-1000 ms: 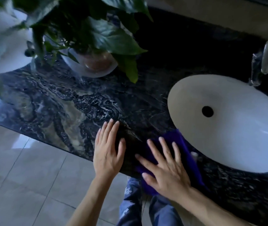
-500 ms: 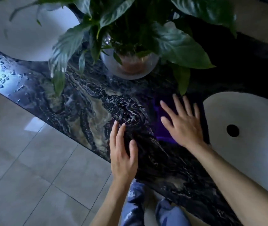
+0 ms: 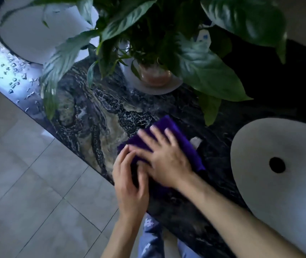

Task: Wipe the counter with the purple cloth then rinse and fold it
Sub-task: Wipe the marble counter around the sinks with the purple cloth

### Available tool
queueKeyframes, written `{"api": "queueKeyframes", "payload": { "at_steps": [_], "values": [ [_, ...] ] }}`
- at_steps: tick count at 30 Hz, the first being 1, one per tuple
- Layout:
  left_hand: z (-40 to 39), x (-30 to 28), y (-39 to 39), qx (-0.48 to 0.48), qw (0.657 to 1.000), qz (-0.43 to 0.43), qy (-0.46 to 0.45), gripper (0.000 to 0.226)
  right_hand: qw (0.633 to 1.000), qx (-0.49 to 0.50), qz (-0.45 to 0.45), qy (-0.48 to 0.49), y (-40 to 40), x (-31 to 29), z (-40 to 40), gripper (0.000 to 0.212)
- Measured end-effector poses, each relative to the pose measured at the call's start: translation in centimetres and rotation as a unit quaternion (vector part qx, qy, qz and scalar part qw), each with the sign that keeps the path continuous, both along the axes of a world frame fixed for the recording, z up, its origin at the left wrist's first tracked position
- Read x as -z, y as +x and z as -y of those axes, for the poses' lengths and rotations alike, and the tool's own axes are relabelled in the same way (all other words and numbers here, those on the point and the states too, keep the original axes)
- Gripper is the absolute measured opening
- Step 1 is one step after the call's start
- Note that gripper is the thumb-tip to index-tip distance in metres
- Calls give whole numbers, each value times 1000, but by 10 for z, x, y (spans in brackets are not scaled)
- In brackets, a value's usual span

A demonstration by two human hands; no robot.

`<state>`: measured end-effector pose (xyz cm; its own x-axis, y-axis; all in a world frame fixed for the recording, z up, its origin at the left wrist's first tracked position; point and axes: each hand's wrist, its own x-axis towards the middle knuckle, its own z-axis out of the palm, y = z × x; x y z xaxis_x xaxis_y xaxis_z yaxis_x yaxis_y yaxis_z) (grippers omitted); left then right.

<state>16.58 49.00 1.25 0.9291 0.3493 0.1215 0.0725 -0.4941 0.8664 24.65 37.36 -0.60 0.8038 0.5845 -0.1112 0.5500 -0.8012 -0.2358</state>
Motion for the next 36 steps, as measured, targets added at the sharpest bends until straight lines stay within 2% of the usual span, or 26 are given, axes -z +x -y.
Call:
{"api": "queueKeyframes", "payload": {
  "at_steps": [4, 7, 8, 12, 15, 19, 25, 27, 30, 32, 34, 36],
  "values": [
    [42, 3, 14, 65, 997, -28, 41, 42, 986, 149, 29, -72, 64, -1, 100, 53],
    [65, 3, 24, 82, 995, -36, 38, 42, 969, 229, 47, -78, 42, -5, 113, 54],
    [70, 3, 27, 79, 996, -31, 34, 42, 969, 228, 50, -77, 14, -6, 107, 55],
    [73, 8, 32, 35, 995, -57, 71, 45, 990, 124, -1, -69, -132, -10, 124, 61],
    [72, 14, 26, 39, 992, -68, 99, 46, 991, 97, -15, -86, -176, -13, 154, 65],
    [75, 15, 25, 54, 992, -74, 90, 46, 990, 123, -36, -54, -127, -17, 143, 66],
    [79, 18, 27, 74, 974, -90, 192, 52, 994, 94, 24, -44, 37, -2, 115, 57],
    [79, 18, 25, 78, 970, -93, 213, 53, 989, 134, 35, -49, 79, -1, 115, 53],
    [78, 16, 26, 71, 975, -90, 191, 55, 977, 203, 51, -34, 65, 1, 96, 54],
    [79, 15, 24, 68, 978, -81, 179, 58, 988, 136, 54, -41, 15, 0, 80, 58],
    [78, 14, 22, 58, 981, -71, 169, 60, 999, 37, 17, -35, -21, -4, 76, 61],
    [77, 14, 22, 28, 985, -75, 155, 61, 1000, -15, 5, -17, -8, -3, 83, 59]
  ]
}}
